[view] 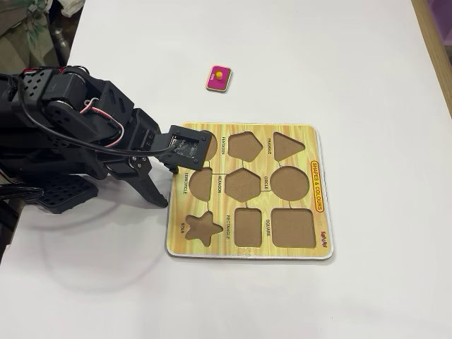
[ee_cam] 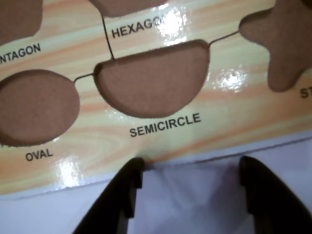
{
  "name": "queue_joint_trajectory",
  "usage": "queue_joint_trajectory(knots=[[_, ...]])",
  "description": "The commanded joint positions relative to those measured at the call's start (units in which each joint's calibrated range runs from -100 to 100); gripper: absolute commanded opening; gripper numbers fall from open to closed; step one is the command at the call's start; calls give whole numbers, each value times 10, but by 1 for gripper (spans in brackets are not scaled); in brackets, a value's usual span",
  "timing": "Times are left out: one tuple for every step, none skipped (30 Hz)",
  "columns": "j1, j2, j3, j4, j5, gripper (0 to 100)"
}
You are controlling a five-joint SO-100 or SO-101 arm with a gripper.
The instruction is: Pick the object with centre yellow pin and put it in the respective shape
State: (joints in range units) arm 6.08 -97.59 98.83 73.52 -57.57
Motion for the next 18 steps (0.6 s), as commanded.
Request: queue_joint_trajectory(knots=[[-4,-1,3,3,-1,23],[-4,-1,1,1,-1,23],[-4,-1,-2,1,-1,23],[-5,5,-13,1,-1,23],[-5,9,-30,1,2,23],[-5,9,-47,3,4,23],[-5,9,-60,5,4,23],[-5,10,-74,6,4,23],[-5,10,-86,8,4,23],[-5,10,-99,9,3,23],[-5,10,-108,9,2,23],[-6,11,-119,9,2,23],[-6,14,-131,9,0,23],[-6,21,-143,9,0,23],[-6,37,-159,10,0,23],[-6,56,-179,10,0,23],[-6,74,-197,10,3,23],[-6,100,-221,11,5,23]])
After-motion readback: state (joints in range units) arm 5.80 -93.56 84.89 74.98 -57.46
